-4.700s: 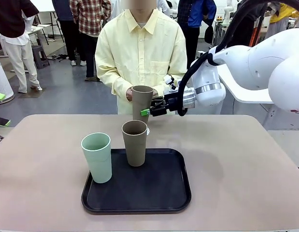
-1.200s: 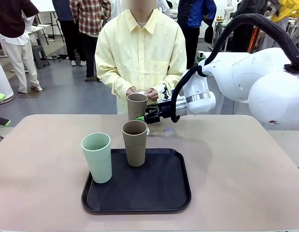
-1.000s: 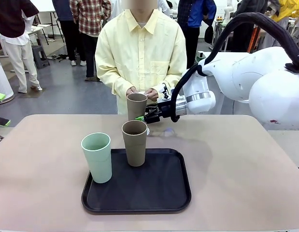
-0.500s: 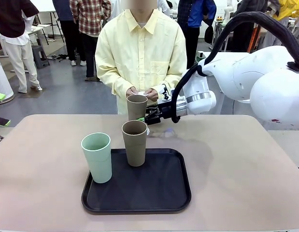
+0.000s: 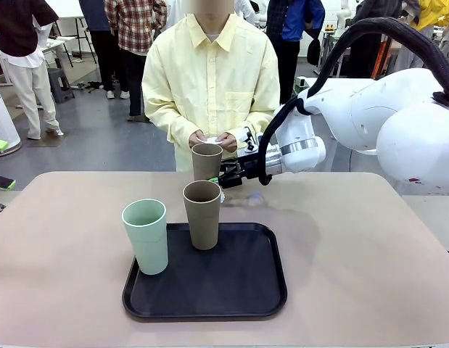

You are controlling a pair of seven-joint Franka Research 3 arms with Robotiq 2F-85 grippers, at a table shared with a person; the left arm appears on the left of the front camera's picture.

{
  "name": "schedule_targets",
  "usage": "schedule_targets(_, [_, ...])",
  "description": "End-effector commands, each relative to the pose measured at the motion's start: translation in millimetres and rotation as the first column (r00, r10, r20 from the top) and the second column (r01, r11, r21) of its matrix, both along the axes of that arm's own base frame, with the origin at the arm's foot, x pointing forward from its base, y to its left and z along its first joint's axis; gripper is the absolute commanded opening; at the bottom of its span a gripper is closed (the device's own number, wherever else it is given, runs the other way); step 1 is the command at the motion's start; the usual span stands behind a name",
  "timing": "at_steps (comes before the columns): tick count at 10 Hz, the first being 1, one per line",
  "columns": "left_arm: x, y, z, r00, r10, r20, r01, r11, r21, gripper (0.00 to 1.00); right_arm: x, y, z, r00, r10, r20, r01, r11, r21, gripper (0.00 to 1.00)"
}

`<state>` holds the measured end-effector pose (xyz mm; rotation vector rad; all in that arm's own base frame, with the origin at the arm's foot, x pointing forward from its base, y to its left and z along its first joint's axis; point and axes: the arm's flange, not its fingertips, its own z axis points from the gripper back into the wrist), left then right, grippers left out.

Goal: Place coasters on the table and set cups on them.
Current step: Pick up one Reusable plastic cup and place it on a coaster set by the human.

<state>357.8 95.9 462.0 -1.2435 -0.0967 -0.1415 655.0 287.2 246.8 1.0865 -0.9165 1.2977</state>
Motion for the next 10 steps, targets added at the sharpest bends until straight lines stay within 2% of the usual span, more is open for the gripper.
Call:
schedule_targets(1, [0.3, 1.0, 1.4, 1.000, -0.002, 0.012, 0.002, 1.000, -0.007, 1.00, -5.1, -3.6, -2.0, 1.000, -0.002, -0.013, 0.002, 0.999, -0.037, 0.81])
schedule_targets(7, [0.3, 1.0, 1.4, 1.000, -0.002, 0.012, 0.002, 1.000, -0.007, 1.00, -4.7, -3.3, -5.1, 1.000, -0.008, -0.024, 0.007, 0.998, -0.067, 0.81])
schedule_targets(8, [0.3, 1.0, 1.4, 1.000, -0.002, 0.012, 0.002, 1.000, -0.007, 1.00, -5.6, -3.3, -5.0, 1.000, -0.002, -0.028, 0.000, 0.997, -0.075, 1.00])
schedule_targets(10, [0.3, 1.0, 1.4, 1.000, -0.002, 0.012, 0.002, 1.000, -0.007, 1.00, -6.1, -3.2, -5.3, 1.000, -0.004, -0.031, 0.002, 0.997, -0.080, 1.00])
